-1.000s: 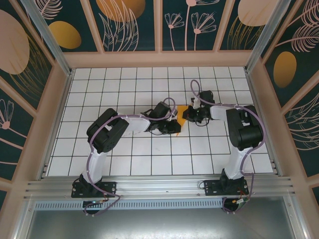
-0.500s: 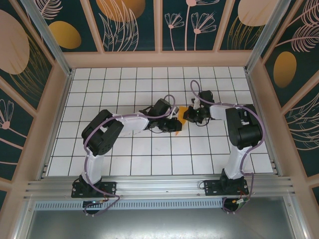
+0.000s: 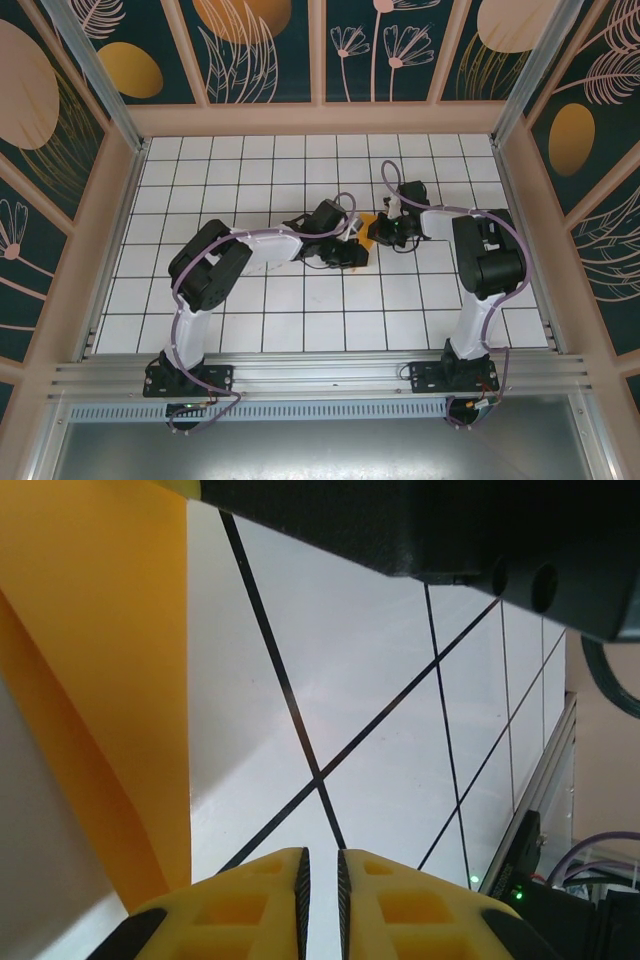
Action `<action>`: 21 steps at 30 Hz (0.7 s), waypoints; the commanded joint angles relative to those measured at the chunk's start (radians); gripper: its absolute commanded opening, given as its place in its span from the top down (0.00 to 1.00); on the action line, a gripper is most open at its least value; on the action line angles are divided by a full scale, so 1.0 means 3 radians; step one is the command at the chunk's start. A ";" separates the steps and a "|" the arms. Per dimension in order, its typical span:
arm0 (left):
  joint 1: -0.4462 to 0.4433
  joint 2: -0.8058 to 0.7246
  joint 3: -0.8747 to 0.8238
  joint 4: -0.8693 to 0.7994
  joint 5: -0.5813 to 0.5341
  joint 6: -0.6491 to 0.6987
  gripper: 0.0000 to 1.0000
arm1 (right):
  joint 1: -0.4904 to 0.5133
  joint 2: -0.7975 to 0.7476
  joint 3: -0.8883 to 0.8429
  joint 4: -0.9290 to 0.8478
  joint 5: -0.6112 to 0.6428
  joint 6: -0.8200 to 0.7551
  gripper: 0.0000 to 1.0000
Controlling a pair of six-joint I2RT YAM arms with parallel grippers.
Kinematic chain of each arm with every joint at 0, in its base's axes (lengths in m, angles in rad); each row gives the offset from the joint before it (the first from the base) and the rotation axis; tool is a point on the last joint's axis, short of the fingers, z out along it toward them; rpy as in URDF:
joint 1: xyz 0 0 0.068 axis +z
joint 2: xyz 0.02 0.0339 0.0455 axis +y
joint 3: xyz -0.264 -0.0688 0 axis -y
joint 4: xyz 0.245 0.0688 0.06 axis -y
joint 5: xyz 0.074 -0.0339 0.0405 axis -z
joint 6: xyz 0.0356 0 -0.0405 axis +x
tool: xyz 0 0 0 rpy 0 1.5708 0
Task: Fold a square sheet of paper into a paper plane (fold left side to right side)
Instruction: Fold the wing for the fifth time at the center of the table.
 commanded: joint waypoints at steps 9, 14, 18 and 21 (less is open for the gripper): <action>-0.0016 0.0125 0.0109 -0.0387 -0.0299 0.0226 0.82 | 0.0049 0.0142 0.0043 -0.0206 0.0202 -0.0093 1.00; -0.0017 0.0140 0.0089 -0.0376 -0.0325 0.0216 0.82 | 0.0055 0.0140 0.0058 -0.0250 0.0251 -0.0123 1.00; -0.0019 0.0136 0.0060 -0.0362 -0.0355 0.0206 0.82 | 0.0055 0.0143 0.0068 -0.0265 0.0259 -0.0133 1.00; -0.0020 0.0133 0.0039 -0.0331 -0.0353 0.0186 0.82 | 0.0055 0.0147 0.0068 -0.0269 0.0259 -0.0138 1.00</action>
